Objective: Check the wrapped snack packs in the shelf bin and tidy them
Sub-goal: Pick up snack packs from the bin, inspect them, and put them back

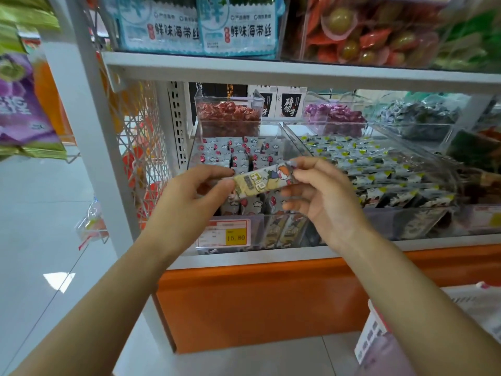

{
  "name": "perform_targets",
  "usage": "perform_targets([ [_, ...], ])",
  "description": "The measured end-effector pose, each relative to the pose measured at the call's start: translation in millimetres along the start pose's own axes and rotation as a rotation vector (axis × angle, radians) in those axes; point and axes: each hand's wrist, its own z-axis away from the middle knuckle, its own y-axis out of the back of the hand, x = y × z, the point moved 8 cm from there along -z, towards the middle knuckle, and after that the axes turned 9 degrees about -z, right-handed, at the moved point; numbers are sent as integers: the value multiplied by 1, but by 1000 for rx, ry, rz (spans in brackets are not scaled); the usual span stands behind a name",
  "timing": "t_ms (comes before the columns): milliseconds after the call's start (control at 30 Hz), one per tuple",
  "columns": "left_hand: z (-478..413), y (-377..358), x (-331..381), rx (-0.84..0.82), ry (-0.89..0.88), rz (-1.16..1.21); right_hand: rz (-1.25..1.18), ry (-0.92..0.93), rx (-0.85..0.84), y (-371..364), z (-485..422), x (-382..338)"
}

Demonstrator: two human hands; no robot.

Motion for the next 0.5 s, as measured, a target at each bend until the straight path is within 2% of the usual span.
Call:
perform_targets([
  [167,0,-1,-7,9,115,195,122,15,-18,6,1,-1],
  [333,-1,-12,-19,-53,260,498,17,-75,75,13,-1,7],
  [433,1,-19,-22,-66,341,732,-33,-96,74,13,-1,11],
  [500,1,-20,-23,-58,367,796,-73,-108,63,12,-1,12],
])
